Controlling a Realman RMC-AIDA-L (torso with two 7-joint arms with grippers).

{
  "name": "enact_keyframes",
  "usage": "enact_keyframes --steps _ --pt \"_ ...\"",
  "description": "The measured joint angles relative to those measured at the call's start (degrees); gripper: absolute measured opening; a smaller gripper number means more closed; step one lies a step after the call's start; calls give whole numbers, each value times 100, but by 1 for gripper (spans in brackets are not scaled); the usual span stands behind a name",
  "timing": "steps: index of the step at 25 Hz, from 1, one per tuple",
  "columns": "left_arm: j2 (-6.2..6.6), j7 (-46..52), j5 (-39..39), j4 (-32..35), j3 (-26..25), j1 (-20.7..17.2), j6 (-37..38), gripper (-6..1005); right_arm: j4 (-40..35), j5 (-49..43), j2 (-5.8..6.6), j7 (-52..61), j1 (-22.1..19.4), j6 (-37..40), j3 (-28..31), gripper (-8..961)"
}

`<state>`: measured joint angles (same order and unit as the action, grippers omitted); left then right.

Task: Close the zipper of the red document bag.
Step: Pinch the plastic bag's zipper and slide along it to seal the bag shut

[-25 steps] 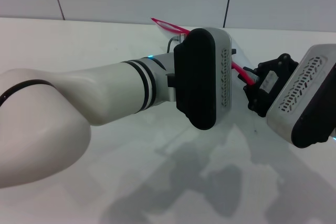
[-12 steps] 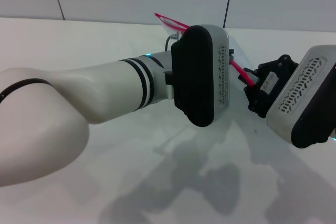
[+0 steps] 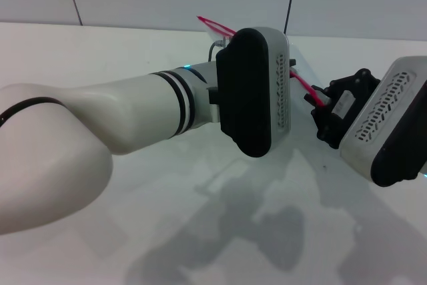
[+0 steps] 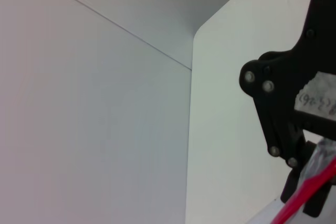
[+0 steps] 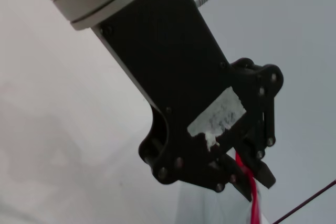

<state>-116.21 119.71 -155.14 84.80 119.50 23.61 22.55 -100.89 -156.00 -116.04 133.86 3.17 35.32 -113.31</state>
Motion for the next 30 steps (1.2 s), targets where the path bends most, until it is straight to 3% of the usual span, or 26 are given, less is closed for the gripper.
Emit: enact_keyframes --steps 12,30 --pt "-3 36 -21 58 -364 -365 -9 87 133 11 -9 14 -23 -89 187 52" --pt "-7 235 19 217 -1156 -1416 -343 85 548 7 -25 84 -33 -274 777 48"
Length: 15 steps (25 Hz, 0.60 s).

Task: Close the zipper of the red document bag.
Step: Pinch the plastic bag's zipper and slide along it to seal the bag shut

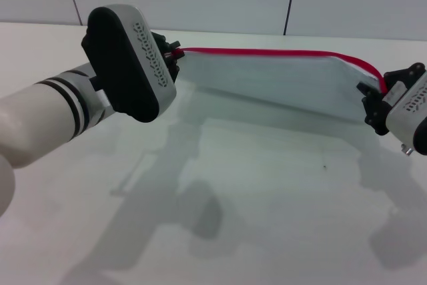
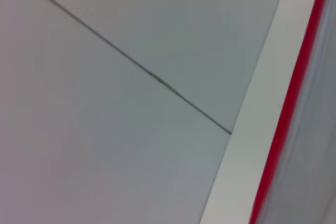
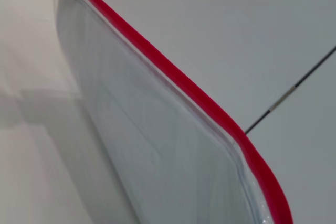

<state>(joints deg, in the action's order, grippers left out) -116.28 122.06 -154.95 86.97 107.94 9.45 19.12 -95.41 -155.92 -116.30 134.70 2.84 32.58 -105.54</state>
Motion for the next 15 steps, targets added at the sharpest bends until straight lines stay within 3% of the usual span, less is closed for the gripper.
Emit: enact_keyframes --steps 15 --pt "0 29 3 -28 -19 -40 -107 85 270 1 2 55 52 -162 182 69"
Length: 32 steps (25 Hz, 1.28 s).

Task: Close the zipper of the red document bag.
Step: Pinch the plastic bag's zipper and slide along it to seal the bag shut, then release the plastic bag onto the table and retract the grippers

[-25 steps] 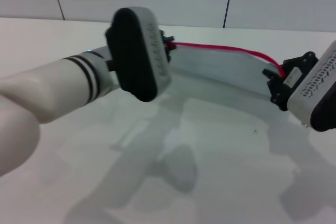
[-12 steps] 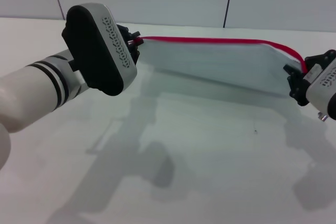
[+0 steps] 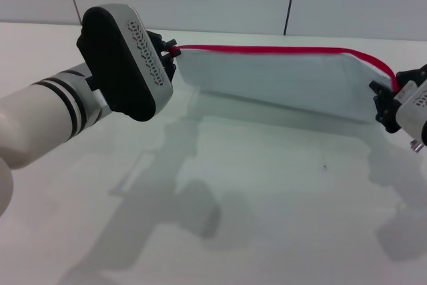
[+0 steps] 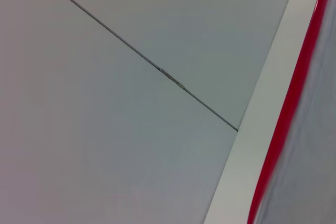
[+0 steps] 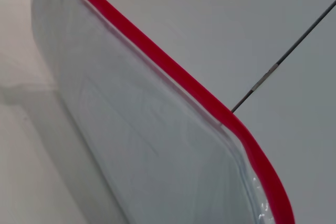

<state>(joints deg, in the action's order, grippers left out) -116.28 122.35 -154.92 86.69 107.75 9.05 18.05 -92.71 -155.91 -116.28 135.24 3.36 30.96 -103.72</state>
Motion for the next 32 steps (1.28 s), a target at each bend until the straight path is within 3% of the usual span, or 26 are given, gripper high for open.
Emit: enact_keyframes --steps 7,19,22,27,30,32 --pt "-2 24 -2 -20 0 27 -74 89 11 -1 0 18 9 8 43 99" --pt "-21 -81 -4 -453 246 -38 -1467 135 30 -381 -14 502 148 404 95 149" --pt "-21 45 74 -437 249 -80 -1659 247 22 -751 -15 817 158 425 39 162" --pt "-19 95 379 -428 242 -151 -2039 459 25 -995 -20 1132 151 344 11 383" --pt "-18 122 690 -455 315 -274 -2599 598 15 -988 -32 1281 75 3 -18 604" --pt "-18 146 1037 -473 401 -349 -3070 674 24 -967 -33 1511 -5 -418 -88 640"
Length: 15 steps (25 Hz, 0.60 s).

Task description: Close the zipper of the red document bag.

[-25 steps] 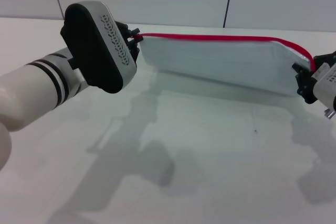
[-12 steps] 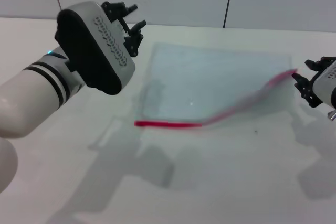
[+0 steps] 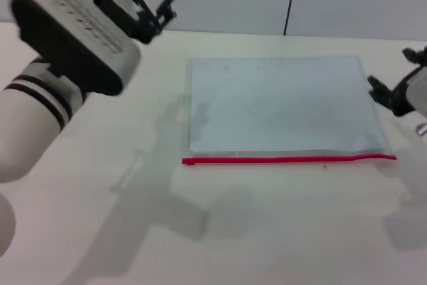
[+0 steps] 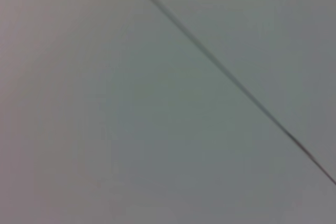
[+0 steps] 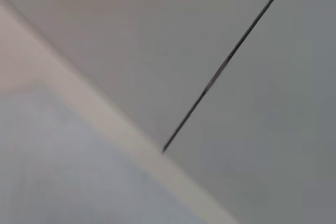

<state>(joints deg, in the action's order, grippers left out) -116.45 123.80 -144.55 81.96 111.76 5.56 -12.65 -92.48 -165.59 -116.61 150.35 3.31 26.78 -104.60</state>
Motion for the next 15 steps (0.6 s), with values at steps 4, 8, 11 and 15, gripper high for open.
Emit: enact_keyframes --steps 4,8,11,15 --pt "19 196 1094 -4 304 -136 -977 790 155 69 -9 432 -379 -1471 -319 694" --pt "36 711 1510 -176 694 -240 -1814 790 551 599 2 512 -781 -3427 -751 694" --pt "37 1136 1560 -452 905 -254 -2182 790 1129 1056 8 487 -898 -4738 -1029 693" --pt "54 1694 1618 -828 997 -256 -2379 789 1891 1567 21 471 -763 -5811 -1371 693"
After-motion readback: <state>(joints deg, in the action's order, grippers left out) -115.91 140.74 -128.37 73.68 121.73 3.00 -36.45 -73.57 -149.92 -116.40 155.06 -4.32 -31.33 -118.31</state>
